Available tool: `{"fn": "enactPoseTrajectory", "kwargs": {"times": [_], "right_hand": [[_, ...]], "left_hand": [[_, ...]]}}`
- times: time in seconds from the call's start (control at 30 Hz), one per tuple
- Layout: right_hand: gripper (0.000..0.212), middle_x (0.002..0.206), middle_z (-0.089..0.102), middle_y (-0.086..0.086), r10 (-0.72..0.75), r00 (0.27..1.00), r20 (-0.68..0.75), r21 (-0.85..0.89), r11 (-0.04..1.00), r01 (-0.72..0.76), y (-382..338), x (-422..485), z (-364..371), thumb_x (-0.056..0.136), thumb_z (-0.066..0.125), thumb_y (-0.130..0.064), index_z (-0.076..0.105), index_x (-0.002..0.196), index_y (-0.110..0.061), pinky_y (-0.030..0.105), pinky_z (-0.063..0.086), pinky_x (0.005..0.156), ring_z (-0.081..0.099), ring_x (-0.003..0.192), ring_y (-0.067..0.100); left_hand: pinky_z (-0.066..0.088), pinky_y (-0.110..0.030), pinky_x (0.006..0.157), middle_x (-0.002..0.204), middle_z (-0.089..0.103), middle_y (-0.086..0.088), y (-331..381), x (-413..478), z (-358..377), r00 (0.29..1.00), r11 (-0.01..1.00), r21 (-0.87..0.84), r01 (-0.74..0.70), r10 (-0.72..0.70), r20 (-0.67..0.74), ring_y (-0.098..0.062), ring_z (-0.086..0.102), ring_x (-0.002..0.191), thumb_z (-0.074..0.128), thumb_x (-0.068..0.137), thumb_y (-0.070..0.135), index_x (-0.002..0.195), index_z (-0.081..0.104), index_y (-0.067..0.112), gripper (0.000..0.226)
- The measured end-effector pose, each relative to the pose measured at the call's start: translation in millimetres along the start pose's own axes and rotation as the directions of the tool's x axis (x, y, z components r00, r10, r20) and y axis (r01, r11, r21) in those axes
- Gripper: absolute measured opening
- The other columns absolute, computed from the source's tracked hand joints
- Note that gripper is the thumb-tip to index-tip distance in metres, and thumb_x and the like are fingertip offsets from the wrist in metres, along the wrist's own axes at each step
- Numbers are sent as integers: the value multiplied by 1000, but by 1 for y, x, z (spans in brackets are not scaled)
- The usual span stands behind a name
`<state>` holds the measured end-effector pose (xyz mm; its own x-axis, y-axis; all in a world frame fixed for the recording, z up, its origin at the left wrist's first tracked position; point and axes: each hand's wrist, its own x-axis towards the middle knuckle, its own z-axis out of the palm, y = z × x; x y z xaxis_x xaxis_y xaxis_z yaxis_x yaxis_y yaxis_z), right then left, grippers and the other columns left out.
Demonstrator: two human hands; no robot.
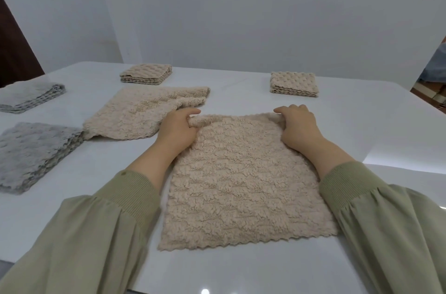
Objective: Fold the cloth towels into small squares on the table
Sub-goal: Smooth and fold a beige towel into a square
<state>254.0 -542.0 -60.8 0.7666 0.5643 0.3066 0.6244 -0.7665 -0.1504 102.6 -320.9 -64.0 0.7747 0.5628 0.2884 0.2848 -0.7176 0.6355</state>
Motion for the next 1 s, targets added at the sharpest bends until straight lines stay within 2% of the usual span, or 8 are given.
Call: {"fn": "enactPoseTrajectory", "kwargs": {"times": [0.13, 0.23, 0.43, 0.53, 0.7, 0.77, 0.87, 1.0], "right_hand": [[32, 99, 58, 14, 95, 989, -111, 10, 995, -95, 3, 0, -3, 77, 53, 1, 64, 106, -6, 34, 34, 75, 46, 101, 33], [16, 82, 50, 13, 192, 958, -214, 55, 981, -185, 8, -1, -4, 73, 52, 5, 66, 81, 3, 34, 37, 64, 46, 82, 31], [31, 50, 39, 4, 337, 931, -140, 206, 930, -305, 9, 5, -16, 84, 53, -10, 47, 54, -8, 23, 28, 45, 38, 48, 21], [31, 48, 33, 6, 381, 924, -43, 355, 870, -342, 10, 10, -22, 79, 52, -5, 39, 51, -11, 23, 26, 49, 28, 46, 21], [20, 61, 66, 14, 367, 907, 208, 798, 473, -375, 3, 4, -28, 88, 46, 4, 62, 82, -4, 21, 45, 39, 55, 39, 16], [24, 74, 70, 12, 356, 931, 80, 894, 388, -225, -4, 3, -30, 89, 43, 3, 64, 86, -8, 24, 52, 50, 63, 53, 12], [26, 79, 67, -2, 383, 866, -321, 860, 502, 97, -12, 6, -44, 83, 47, -2, 70, 83, -14, 24, 49, 68, 59, 73, 11], [23, 61, 57, 1, 454, 869, -195, 905, 424, -18, -17, -4, -25, 85, 49, -14, 68, 70, -13, 33, 41, 62, 50, 61, 15]], "left_hand": [[47, -30, 75, 90, 68, -1, 4, -4, -10, 993, 973, -212, 92, -105, -50, -22, 62, 86, 72, 79, 10, 85, 68, 21, 13], [30, -26, 52, 56, 44, 3, 4, -3, -14, 971, 960, -262, 98, -150, -187, -14, 40, 55, 73, 78, 13, 54, 43, 18, 38], [39, -32, 57, 55, 52, -3, 3, -3, -20, 945, 991, -120, 65, -99, -312, -22, 47, 60, 69, 81, 25, 57, 58, 12, 29], [51, -35, 62, 66, 64, -16, 6, -4, -22, 938, 942, -318, 103, -198, -284, -20, 54, 58, 70, 80, 21, 69, 67, 6, 19], [47, -22, 46, 65, 68, -9, 14, -9, -23, 936, 738, -657, 152, -322, -145, -14, 57, 48, 58, 87, 1, 77, 69, 10, 17], [54, -24, 62, 78, 72, -4, 14, -6, -25, 941, 787, -611, 92, -269, -204, -12, 66, 66, 60, 87, 6, 76, 70, 20, 20], [50, -27, 80, 92, 71, 4, 22, -5, -32, 934, 734, -674, -82, -180, -309, -11, 65, 89, 61, 88, 15, 86, 70, 29, 17], [55, -31, 67, 91, 74, -11, 16, -5, -26, 944, 583, -804, 122, -318, -87, -21, 71, 84, 56, 87, 21, 83, 70, 15, 15]]}}
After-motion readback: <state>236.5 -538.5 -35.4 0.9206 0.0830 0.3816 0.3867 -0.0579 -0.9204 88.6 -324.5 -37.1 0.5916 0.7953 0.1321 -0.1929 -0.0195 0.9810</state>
